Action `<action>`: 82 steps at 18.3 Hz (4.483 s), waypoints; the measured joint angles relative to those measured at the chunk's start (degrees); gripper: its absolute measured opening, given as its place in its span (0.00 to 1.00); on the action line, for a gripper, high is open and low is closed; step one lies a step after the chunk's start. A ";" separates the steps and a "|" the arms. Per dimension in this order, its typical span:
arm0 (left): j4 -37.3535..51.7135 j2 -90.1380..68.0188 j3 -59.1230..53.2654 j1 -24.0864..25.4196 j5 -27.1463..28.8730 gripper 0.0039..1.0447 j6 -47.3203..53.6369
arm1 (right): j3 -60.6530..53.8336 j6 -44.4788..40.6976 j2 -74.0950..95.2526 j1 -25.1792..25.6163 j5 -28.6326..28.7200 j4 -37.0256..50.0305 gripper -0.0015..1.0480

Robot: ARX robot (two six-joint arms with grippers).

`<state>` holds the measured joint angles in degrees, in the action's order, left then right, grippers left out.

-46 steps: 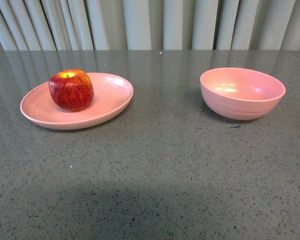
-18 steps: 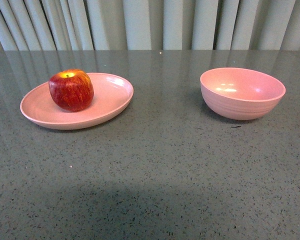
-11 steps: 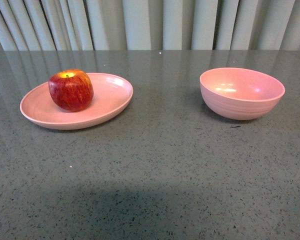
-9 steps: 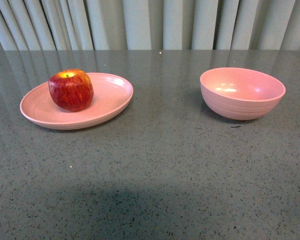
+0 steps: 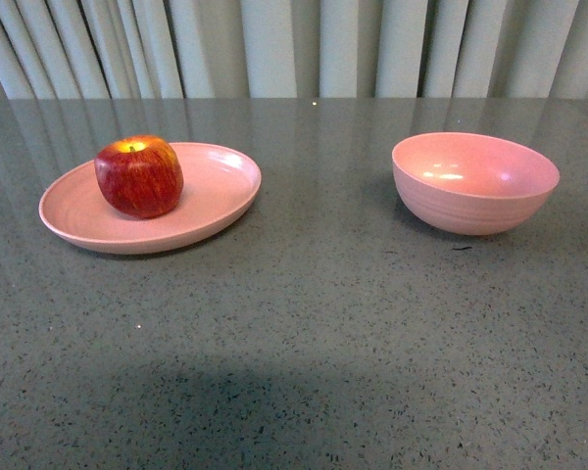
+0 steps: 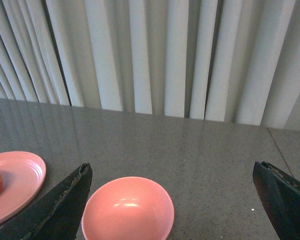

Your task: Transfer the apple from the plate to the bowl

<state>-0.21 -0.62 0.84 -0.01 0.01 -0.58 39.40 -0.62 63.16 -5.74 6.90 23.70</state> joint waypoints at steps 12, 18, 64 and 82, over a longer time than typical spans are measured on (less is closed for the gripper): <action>0.00 0.00 0.00 0.00 0.00 0.94 0.00 | 32.44 3.17 36.02 -1.62 -6.97 -28.72 0.94; 0.00 0.00 0.00 0.00 0.00 0.94 0.00 | 33.68 7.63 41.53 0.17 -8.24 -33.22 0.94; 0.00 0.00 0.00 0.00 0.00 0.94 0.00 | 38.82 11.72 42.42 -14.62 -5.68 -38.27 0.03; 0.00 0.00 0.00 0.00 0.02 0.94 0.00 | 46.34 16.72 51.12 -15.28 -6.47 -40.89 0.03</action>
<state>-0.21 -0.62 0.84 -0.01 0.03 -0.58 85.73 16.10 114.28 -21.02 0.43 -17.19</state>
